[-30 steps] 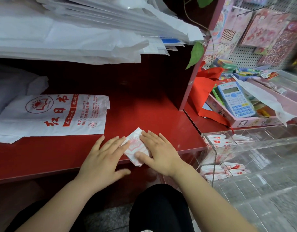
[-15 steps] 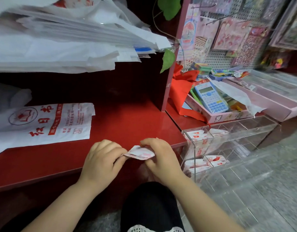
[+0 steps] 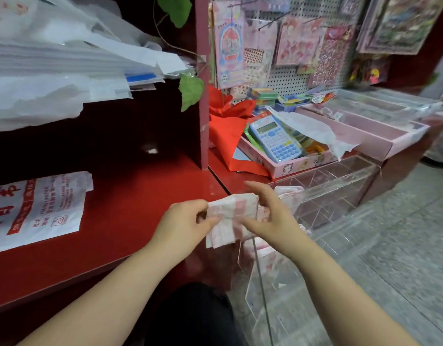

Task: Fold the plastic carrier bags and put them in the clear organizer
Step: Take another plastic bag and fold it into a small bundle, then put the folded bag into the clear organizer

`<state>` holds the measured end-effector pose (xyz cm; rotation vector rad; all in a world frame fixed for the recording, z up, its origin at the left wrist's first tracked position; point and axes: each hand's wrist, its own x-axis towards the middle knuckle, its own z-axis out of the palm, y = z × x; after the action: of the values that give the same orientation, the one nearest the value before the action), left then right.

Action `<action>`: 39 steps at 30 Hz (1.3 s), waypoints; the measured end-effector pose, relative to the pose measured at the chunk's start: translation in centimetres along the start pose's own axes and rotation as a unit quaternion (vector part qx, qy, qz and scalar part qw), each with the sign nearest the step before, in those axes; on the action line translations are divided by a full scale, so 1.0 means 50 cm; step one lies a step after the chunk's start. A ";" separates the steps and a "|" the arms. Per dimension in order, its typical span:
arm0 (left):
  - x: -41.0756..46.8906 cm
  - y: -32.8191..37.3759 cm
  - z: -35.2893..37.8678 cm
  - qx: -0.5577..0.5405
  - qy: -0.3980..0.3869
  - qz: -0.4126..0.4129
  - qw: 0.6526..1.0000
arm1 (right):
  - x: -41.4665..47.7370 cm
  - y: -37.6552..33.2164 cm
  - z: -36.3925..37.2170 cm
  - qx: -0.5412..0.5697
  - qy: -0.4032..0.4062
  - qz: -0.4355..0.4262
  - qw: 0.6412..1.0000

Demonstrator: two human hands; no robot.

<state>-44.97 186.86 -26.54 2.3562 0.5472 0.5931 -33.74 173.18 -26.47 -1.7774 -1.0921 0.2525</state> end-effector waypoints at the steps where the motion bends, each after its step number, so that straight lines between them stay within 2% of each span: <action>1: 0.016 0.020 0.012 0.035 -0.009 0.019 0.999 | 0.008 0.005 -0.023 -0.061 0.008 -0.025 0.998; 3: 0.045 0.056 0.039 0.070 -0.030 0.053 0.996 | 0.027 0.011 -0.064 -0.205 -0.023 -0.043 0.978; 5: 0.071 0.083 0.067 0.059 -0.038 0.073 0.995 | 0.047 0.016 -0.095 -0.327 -0.083 -0.025 0.941; 8: 0.102 0.100 0.114 0.006 -0.040 0.077 0.996 | 0.071 0.035 -0.143 -0.388 -0.096 0.015 0.916; 11: 0.135 0.087 0.161 0.023 -0.039 0.088 0.995 | 0.083 0.068 -0.217 -0.312 -0.036 0.066 0.947; 15: 0.179 0.080 0.224 0.106 -0.096 0.134 0.981 | 0.089 0.139 -0.286 -0.176 0.158 0.108 0.966; 17: 0.196 0.086 0.249 0.110 -0.121 0.130 0.978 | 0.096 0.167 -0.287 -0.057 0.214 0.125 0.967; 19: 0.209 0.087 0.266 0.113 -0.134 0.119 0.977 | 0.105 0.186 -0.277 0.061 0.230 0.137 0.962; 22: 0.222 0.078 0.278 0.103 -0.139 0.110 0.979 | 0.125 0.208 -0.260 0.149 0.228 0.146 0.951; 27: 0.221 0.066 0.282 0.099 -0.120 0.125 0.980 | 0.145 0.226 -0.247 0.173 0.223 0.159 0.946; 30: 0.218 0.064 0.280 0.080 -0.114 0.123 0.983 | 0.151 0.229 -0.252 0.176 0.189 0.166 0.952; 33: 0.215 0.065 0.271 0.046 -0.110 0.113 0.986 | 0.158 0.218 -0.249 0.101 0.104 0.159 0.977; 35: 0.212 0.065 0.269 0.052 -0.108 0.117 0.986 | 0.169 0.206 -0.241 -0.016 0.059 0.134 0.989; 37: 0.209 0.065 0.270 0.055 -0.107 0.112 0.986 | 0.184 0.196 -0.233 -0.168 0.020 0.092 0.981; 39: 0.206 0.064 0.271 0.062 -0.100 0.106 0.987 | 0.196 0.191 -0.225 -0.291 -0.023 0.060 0.955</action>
<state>-28.57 183.42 -31.00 2.5751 0.2517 0.4169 -16.04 172.56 -25.98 -2.3758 -1.1687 0.0407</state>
